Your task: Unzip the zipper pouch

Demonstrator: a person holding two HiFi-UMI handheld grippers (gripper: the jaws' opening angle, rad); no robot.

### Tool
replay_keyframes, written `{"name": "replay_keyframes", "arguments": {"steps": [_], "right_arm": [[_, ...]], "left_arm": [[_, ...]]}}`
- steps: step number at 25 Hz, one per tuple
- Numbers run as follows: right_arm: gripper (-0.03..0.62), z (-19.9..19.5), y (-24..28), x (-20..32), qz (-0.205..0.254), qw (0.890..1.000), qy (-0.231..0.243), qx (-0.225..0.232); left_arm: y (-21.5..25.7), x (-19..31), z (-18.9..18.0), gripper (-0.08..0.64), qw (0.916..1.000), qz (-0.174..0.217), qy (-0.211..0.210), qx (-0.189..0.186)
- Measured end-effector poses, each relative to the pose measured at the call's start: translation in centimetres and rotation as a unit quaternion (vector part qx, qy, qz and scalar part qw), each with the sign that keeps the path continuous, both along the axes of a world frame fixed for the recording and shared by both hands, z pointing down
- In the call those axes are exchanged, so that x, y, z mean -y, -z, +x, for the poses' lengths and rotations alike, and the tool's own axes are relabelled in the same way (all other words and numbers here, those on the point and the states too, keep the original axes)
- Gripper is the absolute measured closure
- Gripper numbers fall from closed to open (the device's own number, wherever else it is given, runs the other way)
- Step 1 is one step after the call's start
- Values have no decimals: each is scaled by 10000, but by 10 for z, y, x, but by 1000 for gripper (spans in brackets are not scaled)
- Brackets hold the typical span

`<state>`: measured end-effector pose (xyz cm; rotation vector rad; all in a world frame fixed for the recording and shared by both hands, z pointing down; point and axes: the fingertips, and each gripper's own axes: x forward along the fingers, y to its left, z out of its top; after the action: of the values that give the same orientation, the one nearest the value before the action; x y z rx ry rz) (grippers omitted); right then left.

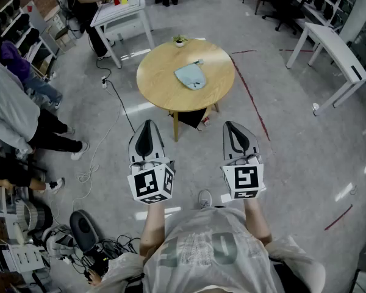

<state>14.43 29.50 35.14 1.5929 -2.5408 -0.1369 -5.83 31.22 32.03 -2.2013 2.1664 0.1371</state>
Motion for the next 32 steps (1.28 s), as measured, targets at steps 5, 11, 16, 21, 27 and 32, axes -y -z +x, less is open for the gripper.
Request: {"name": "replay_keyframes", "arguments": {"steps": [5,11,16,21,27,32], "right_arm": [[563,6,-7,5,-143,9999,23,-29],[563,17,-11,13,-155,9998,109,113],[563,15,-22,13,-242,9991,215,280],[563,-4,-32,15,-364,9984,396,170],[563,-6,-35,53,-214,9993,296,-29],[563,-8,-31,93,-287,9991,315,74]], "left_arm": [[-1,6,5,534,10000,-4,-20,-26],[-2,12,15,534,10000,62,70,-32],[-8,14,14,534,9998,-9,194,-52],[-12,23,4,534,9998,-49,174,4],[-8,72,5,534,9998,172,95,-33],[0,111,11,534,9997,219,-53,-72]]}}
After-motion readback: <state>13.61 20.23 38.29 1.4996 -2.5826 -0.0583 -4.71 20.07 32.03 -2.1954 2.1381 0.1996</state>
